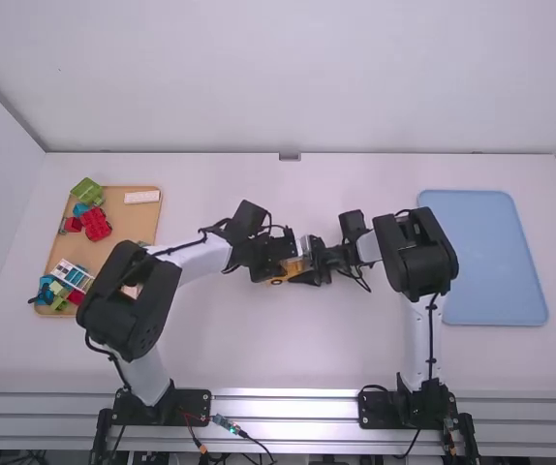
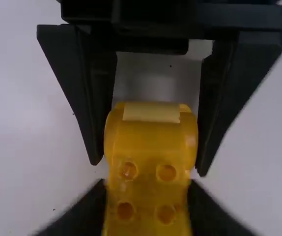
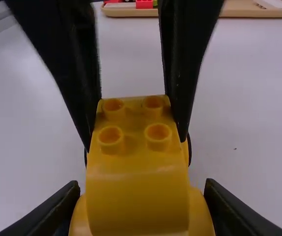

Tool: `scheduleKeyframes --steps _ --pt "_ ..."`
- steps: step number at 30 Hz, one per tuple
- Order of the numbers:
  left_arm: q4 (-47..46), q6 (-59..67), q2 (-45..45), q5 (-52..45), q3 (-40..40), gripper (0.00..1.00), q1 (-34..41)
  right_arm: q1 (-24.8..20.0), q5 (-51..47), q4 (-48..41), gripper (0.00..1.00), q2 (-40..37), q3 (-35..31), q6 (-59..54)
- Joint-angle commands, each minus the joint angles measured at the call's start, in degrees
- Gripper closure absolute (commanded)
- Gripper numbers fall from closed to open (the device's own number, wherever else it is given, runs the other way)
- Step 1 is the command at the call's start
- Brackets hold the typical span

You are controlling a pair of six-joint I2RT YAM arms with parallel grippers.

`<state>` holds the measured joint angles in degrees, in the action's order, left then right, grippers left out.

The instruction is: Assemble lego blocks to make yellow taxi

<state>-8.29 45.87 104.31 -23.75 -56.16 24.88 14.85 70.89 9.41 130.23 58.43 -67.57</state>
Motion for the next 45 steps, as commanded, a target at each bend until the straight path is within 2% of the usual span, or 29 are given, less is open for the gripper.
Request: scheduleKeyframes --steps 1,6,12,17,20,22,27,31,32,36,38,40,43,45 --pt "-0.8 -7.2 1.5 3.7 0.0 0.01 1.7 0.7 -0.7 -0.3 0.5 0.7 0.6 0.3" --pt "-5.1 -9.9 -3.3 2.1 -3.2 0.01 -0.3 0.7 -3.2 -1.2 0.51 0.7 0.6 0.3" --pt "-5.1 -10.9 -16.3 -3.3 -1.3 0.01 -7.7 -0.2 -3.3 -1.5 0.52 0.7 0.7 0.3" --pt "-1.2 -23.2 -26.8 -6.9 2.8 0.01 -17.7 -0.2 -3.4 -1.6 0.53 0.7 0.7 0.6" --pt "2.0 -33.2 -30.6 -6.3 6.7 0.01 -22.9 -0.2 -3.4 0.6 0.58 0.7 0.7 4.9" --pt "3.6 -34.8 -31.3 -6.1 9.0 0.01 -24.4 -0.2 -3.1 2.5 0.6 0.7 0.7 7.8" --pt "16.9 -36.8 -31.4 -5.4 20.7 0.01 -24.5 -1.1 -5.0 5.0 0.69 -3.2 0.6 16.5" --pt "30.4 -45.1 -29.4 3.1 28.7 0.01 -22.8 -2.7 -9.2 4.4 0.78 -9.7 0.6 24.0" --pt "33.4 -46.7 -28.9 5.0 30.4 0.01 -22.5 -3.5 -11.6 4.2 0.83 -11.9 0.6 26.8" --pt "38.5 -48.0 -28.4 5.6 34.1 0.01 -22.3 -7.5 -19.3 0.7 0.87 -19.7 0.6 34.4" --pt "36.6 -49.2 -28.4 5.1 34.0 0.01 -22.3 -10.4 -23.5 -3.0 0.9 -24.3 0.5 35.4" --pt "30.9 -49.3 -28.4 5.6 32.0 0.01 -22.2 -14.5 -27.8 -4.9 0.94 -29.6 -0.9 36.5" --pt "25.9 -48.9 -28.4 5.7 29.7 0.01 -22.3 -19.4 -32.7 -3.4 0.98 -34.9 -3.6 40.8" --pt "22.5 -49.1 -28.4 5.5 27.5 0.01 -22.3 -24.5 -40.1 -0.3 0.99 -39.6 -7.3 45.3"
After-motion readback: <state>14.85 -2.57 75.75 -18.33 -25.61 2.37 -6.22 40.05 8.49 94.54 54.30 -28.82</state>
